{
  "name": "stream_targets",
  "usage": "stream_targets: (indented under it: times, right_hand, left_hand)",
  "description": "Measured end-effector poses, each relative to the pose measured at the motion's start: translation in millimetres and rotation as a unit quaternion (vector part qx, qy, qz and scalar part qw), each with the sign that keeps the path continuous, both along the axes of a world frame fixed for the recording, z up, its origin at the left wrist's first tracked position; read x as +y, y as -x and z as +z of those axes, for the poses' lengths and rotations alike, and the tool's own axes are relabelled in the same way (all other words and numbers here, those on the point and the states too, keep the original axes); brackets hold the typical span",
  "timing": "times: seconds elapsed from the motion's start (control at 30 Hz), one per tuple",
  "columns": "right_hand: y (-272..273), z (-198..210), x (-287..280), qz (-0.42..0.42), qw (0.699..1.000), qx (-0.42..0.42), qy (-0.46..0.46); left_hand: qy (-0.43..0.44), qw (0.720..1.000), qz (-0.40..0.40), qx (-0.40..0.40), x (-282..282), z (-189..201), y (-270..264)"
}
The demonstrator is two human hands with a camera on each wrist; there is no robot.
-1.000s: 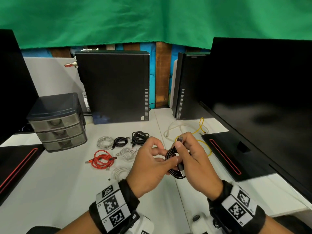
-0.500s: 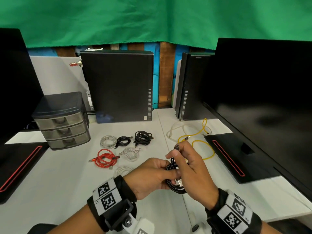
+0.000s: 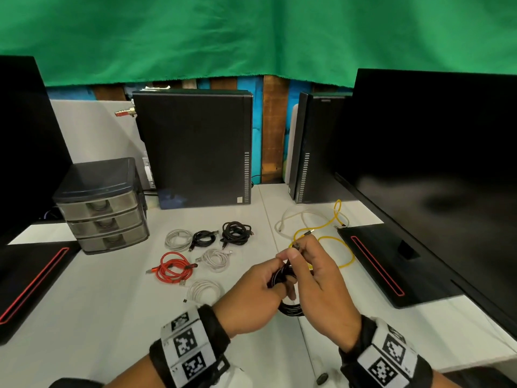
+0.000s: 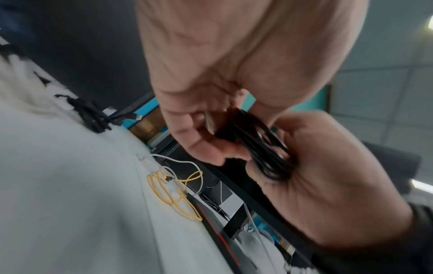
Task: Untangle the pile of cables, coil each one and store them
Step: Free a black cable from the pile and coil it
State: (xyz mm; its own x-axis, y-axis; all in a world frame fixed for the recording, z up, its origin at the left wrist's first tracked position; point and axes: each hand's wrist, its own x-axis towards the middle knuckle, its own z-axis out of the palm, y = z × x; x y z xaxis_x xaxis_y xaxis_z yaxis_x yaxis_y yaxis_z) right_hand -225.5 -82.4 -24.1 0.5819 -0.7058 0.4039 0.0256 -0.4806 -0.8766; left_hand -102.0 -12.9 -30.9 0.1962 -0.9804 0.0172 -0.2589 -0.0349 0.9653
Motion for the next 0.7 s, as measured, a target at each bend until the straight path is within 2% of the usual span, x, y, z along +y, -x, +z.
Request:
stream_targets:
  times: [0.1,0.17,0.27,0.3,0.37,0.47,0.57,0.63,0.7]
  right_hand:
    - [1,5,-6,-0.026,0.999,-0.035,-0.024]
    - [1,5,-9,-0.039,0.997,-0.051,-0.037]
    - [0,3,-10,-0.063,0.996,-0.058,-0.004]
    - [-1,3,-11,-0.057,0.996,-0.060,-0.014]
    - [-1,6,-13,-0.017,0.994,-0.058,-0.094]
    - [-1,13,-19,0.061,0.975,0.012,-0.213]
    - [-2,17,-22,0.122,0.961,0.114,-0.220]
    - [-5,18,-21,0.143,0.955,0.153,-0.212]
    - [-10,17,-20,0.127,0.959,0.160,-0.198]
  left_hand:
    - [-0.022,0.996,-0.021,0.079,-1,6,-8]
    - [-0.018,0.997,-0.018,0.068,-1,5,-11]
    - [-0.020,0.999,-0.022,0.041,1,2,-14]
    - [-0.026,0.999,-0.028,0.038,1,1,-16]
    - [-0.025,0.999,-0.035,0.027,1,2,-22]
    - [0.010,0.997,-0.024,-0.072,2,2,-34]
    - [0.000,0.986,-0.017,-0.166,4,-3,-47]
    - [-0.020,0.983,-0.022,-0.178,8,-3,-55]
    - [-0.028,0.983,-0.022,-0.178,11,-2,-62]
